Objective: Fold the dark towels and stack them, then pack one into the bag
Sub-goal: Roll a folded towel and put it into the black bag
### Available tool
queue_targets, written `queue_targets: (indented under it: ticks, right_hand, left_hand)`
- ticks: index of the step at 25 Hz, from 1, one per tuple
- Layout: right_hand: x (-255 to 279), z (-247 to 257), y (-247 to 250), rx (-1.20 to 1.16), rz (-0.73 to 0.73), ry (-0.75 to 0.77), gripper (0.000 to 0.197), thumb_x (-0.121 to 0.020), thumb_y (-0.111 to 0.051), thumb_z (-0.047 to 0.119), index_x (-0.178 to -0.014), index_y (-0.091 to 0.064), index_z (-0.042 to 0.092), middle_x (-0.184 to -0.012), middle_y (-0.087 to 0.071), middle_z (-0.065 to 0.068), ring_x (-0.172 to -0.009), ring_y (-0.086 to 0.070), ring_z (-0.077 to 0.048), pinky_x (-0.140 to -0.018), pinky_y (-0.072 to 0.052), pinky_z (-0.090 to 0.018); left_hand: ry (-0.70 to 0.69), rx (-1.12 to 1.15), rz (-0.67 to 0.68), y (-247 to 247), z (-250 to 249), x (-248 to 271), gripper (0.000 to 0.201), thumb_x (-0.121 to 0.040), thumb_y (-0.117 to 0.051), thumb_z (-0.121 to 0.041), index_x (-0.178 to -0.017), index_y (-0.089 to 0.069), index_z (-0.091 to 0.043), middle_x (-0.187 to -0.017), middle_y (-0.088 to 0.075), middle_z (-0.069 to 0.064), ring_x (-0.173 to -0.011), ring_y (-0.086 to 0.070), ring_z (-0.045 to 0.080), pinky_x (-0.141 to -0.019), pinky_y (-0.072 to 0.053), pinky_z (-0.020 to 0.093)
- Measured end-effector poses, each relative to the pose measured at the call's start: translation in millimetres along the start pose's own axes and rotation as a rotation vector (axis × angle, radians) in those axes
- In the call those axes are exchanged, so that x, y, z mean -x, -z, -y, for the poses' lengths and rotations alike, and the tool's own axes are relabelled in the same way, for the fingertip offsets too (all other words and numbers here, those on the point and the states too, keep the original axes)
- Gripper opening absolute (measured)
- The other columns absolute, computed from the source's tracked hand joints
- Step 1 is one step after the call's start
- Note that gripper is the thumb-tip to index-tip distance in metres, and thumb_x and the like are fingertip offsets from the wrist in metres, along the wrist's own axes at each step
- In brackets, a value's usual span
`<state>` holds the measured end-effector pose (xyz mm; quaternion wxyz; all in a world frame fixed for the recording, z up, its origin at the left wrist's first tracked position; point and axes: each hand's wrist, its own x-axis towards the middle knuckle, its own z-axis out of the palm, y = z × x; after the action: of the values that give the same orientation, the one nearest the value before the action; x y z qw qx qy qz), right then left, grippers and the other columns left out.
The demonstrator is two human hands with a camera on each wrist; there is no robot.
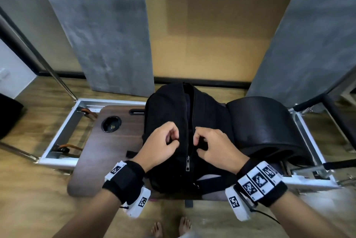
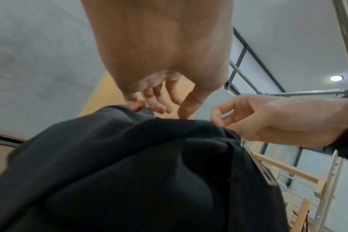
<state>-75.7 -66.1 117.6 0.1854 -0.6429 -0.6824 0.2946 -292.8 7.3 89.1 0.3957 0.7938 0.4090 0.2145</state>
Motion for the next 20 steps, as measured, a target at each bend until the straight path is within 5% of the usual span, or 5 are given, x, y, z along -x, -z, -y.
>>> queue_targets:
  ticks: [3,7,11,16,20]
  right_hand:
    - [21.8,1.4,-20.7,0.044,0.066,0.119,0.034,-0.085,-0.070,0.016,-0.102,-0.046,0.033,-0.148,-0.051,-0.002,-0.156,-0.022,-0.015,-0.116,-0.036,-0.040]
    - [31.8,-0.8,-47.9,0.097,-0.023,0.223,0.031,-0.087,-0.070,0.027,-0.106,-0.046,0.024,-0.141,-0.053,-0.002,-0.158,-0.005,-0.009,-0.130,-0.014,-0.038]
    - [38.1,-1.4,-64.4,0.158,-0.074,0.171,0.043,-0.088,-0.078,0.028,-0.113,-0.044,0.023,-0.164,-0.031,-0.006,-0.155,0.013,-0.012,-0.127,-0.015,-0.031]
    - [47.7,1.9,-71.2,0.245,-0.154,0.160,0.035,-0.102,-0.061,0.032,-0.133,-0.051,0.018,-0.172,-0.020,-0.002,-0.161,-0.005,-0.019,-0.123,-0.029,-0.030]
    - [55.6,11.0,-70.2,0.281,-0.344,0.254,0.023,-0.104,-0.059,0.017,-0.120,-0.070,0.005,-0.148,-0.059,-0.012,-0.138,-0.057,-0.025,-0.106,-0.053,-0.038]
  left_hand:
    - [-0.017,-0.045,0.144,-3.1,1.8,22.2,0.020,-0.079,-0.067,-0.024,-0.085,-0.050,-0.031,-0.086,-0.054,-0.008,-0.082,-0.052,0.016,-0.077,-0.049,0.038]
    - [-0.130,-0.169,0.117,-11.8,12.9,37.2,0.026,-0.088,-0.077,-0.040,-0.100,-0.054,-0.035,-0.097,-0.054,-0.016,-0.097,-0.053,0.009,-0.088,-0.046,0.031]
    - [-0.148,-0.135,-0.008,-23.1,16.9,41.9,0.011,-0.096,-0.074,-0.030,-0.097,-0.064,-0.027,-0.092,-0.056,-0.014,-0.096,-0.054,0.010,-0.091,-0.047,0.042]
    - [-0.095,-0.069,-0.090,-25.6,14.7,41.1,0.009,-0.101,-0.067,-0.020,-0.092,-0.065,-0.021,-0.087,-0.057,-0.011,-0.092,-0.055,0.014,-0.093,-0.047,0.051]
    - [-0.118,-0.060,-0.131,-25.4,13.7,48.1,0.007,-0.101,-0.068,-0.028,-0.094,-0.065,-0.026,-0.091,-0.058,-0.011,-0.094,-0.054,0.009,-0.095,-0.047,0.048]
